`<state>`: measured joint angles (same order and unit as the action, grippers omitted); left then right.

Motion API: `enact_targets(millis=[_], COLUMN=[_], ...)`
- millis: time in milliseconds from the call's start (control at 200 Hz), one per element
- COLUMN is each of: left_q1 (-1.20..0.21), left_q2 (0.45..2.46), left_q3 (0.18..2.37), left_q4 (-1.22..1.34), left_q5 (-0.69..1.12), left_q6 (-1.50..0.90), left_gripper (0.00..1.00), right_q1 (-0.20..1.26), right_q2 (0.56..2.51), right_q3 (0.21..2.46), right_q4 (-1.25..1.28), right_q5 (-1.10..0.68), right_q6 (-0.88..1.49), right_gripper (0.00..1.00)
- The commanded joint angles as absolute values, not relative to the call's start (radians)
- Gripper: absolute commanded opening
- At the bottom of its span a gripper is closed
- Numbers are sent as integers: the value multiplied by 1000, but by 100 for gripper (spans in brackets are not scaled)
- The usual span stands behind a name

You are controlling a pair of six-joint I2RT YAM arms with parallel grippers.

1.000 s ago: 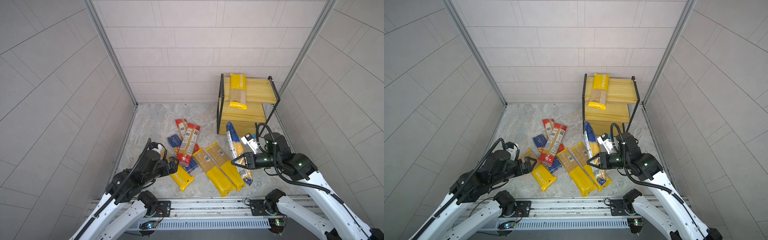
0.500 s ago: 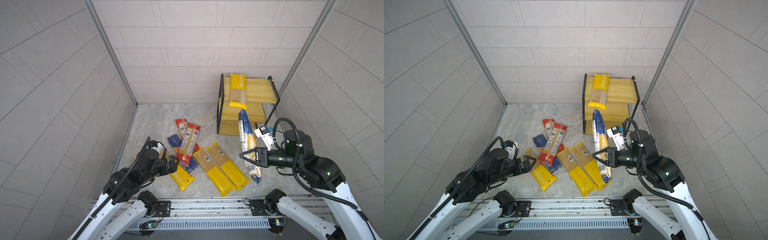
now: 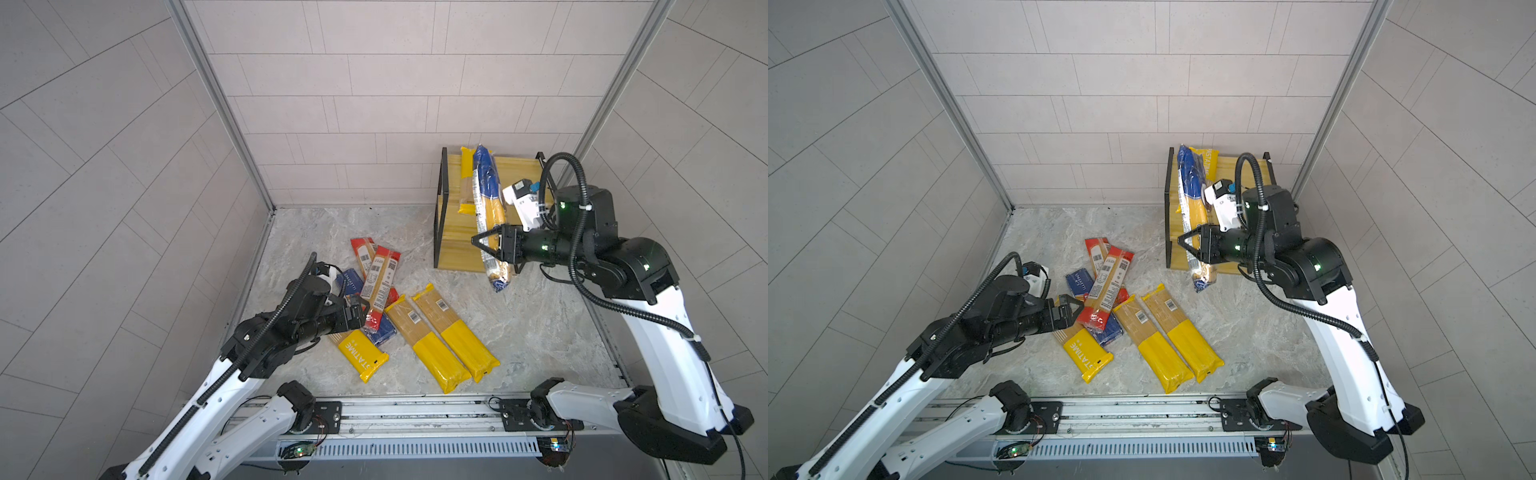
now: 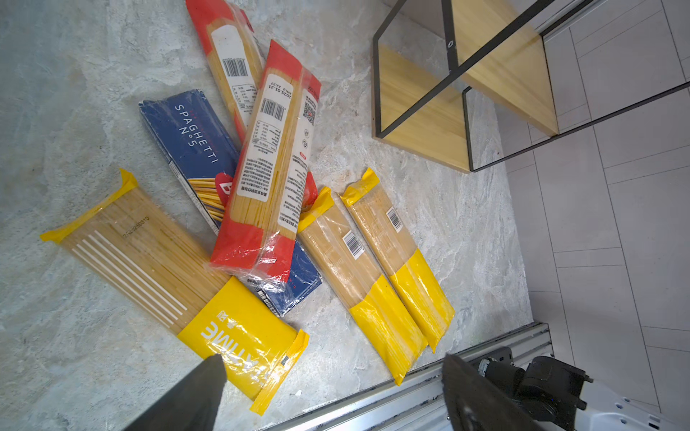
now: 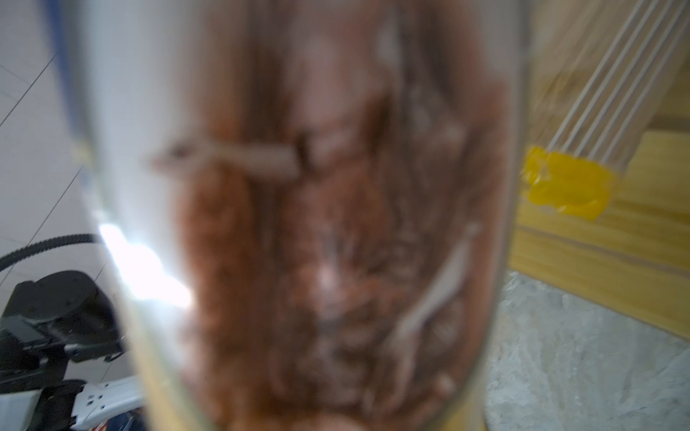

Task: Arrange pasta packages on shelves
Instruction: Place the pasta bag on the shelf.

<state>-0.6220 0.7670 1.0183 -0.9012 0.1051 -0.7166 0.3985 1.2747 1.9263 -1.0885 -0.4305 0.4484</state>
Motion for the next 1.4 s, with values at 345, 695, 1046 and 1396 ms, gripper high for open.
enact_targets(millis=[345, 695, 1046, 1396], left_q1=[-617, -617, -617, -617], left_q2=[861, 948, 1041, 1110], left_q3=[1056, 1085, 1124, 1155], left_q4=[-836, -805, -802, -810], left_q5=[92, 76, 69, 93], left_q6=[-669, -646, -634, -621], left_gripper=[96, 96, 95, 94], right_q1=[210, 178, 113, 107], right_q2=[1614, 1783, 1895, 1943], right_q3=[2442, 2526, 2623, 2622], right_q4=[-1143, -1100, -1111, -1114], right_q5=[-170, -39, -5, -4], right_q6=[263, 209, 199, 201], right_gripper=[0, 0, 0, 25])
